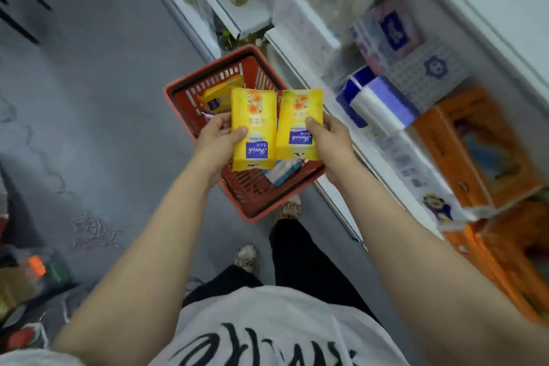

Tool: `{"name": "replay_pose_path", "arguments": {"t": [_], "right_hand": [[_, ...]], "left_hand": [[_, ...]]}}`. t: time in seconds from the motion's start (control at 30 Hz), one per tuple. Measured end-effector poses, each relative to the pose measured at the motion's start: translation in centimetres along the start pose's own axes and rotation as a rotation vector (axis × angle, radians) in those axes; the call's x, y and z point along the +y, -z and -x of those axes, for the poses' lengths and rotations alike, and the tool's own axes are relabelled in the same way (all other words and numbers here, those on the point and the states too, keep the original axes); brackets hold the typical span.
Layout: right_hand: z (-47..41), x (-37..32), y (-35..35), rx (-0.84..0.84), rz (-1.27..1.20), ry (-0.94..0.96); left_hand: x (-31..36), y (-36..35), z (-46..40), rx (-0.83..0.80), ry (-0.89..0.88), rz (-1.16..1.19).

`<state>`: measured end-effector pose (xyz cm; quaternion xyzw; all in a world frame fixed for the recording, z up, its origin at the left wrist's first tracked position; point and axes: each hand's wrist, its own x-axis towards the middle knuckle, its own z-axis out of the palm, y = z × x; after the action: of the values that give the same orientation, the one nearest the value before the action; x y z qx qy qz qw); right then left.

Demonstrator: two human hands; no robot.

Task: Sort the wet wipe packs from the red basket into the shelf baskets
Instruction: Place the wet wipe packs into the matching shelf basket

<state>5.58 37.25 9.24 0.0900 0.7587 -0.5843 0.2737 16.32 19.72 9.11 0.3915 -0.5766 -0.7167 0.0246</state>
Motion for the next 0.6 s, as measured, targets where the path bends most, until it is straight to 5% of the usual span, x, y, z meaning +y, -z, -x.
{"name": "replay_pose_path", "arguments": {"t": [0.23,0.6], "right_hand": [[11.4,1.4,9.1,0.279,-0.458,-0.021],[32.8,5.0,35.5,0.646,-0.831,0.442]], "left_hand": [[0.1,-5.5,9.3,-0.236,-0.07,-0.046],[-0.3,-29.3,30.5,-0.721,-0.252,-0.109]]}}
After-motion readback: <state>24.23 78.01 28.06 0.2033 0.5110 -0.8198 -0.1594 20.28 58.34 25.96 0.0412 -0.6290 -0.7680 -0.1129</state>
